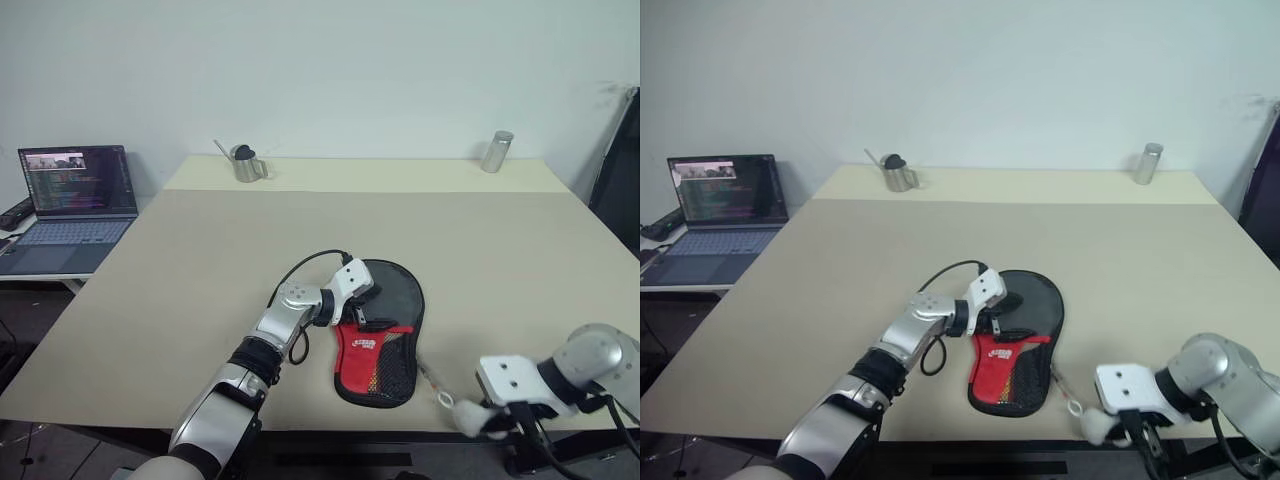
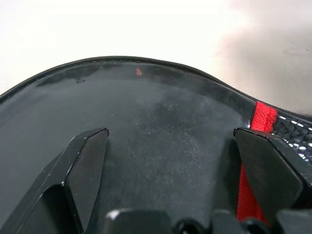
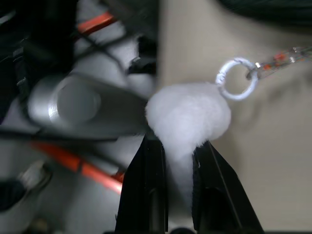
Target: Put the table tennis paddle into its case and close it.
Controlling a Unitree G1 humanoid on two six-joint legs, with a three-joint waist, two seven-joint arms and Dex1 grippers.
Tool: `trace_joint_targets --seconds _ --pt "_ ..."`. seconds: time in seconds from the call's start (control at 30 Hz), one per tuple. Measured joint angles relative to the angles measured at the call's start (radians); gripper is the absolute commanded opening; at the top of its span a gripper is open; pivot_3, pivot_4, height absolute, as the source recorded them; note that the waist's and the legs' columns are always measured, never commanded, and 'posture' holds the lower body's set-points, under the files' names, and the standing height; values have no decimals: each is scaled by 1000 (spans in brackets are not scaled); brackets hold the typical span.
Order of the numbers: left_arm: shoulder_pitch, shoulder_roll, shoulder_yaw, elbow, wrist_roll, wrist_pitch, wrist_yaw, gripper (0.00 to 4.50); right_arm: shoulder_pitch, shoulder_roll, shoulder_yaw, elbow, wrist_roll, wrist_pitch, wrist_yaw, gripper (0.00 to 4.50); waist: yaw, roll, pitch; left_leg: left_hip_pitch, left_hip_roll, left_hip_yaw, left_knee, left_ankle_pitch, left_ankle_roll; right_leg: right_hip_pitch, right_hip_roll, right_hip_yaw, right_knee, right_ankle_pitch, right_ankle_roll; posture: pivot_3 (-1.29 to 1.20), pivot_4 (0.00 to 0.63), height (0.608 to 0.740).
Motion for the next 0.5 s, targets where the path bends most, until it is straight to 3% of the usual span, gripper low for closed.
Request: trace_joint_targets --seconds 0.27,0.5 --pt "0 1 -1 5 5 4 0 4500 193 -98 -45 -206 47 -20 19 176 13 0 0 1 -1 -1 0 0 0 2 -1 -1 -1 -1 2 0 150 740" --pt "0 4 0 3 9 6 1 4500 185 -101 -72 -225 75 -1 18 174 16 -1 0 1 -1 -1 0 0 0 2 -2 -1 -1 -1 2 0 150 740"
